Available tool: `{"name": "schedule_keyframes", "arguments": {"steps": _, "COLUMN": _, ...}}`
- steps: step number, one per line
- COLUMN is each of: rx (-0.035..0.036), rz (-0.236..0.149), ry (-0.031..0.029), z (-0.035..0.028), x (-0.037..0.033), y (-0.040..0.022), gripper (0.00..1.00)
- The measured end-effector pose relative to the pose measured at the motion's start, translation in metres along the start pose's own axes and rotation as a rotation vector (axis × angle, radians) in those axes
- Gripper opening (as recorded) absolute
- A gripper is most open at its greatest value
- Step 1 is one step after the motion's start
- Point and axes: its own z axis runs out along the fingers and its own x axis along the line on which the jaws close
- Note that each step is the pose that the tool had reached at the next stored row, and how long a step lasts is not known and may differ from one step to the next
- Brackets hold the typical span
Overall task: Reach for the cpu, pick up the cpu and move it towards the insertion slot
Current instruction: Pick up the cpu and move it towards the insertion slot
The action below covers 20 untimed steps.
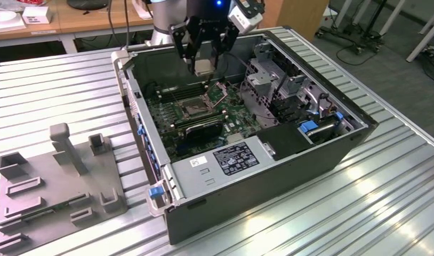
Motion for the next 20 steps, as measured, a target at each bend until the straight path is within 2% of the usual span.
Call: {"name": "schedule_keyframes", "arguments": {"steps": 20, "rx": 0.0001, "rz": 0.000, "ry": 0.0000, "z": 0.0007, "x": -0.0063, "y": 0.0086, "gripper": 0.55}}
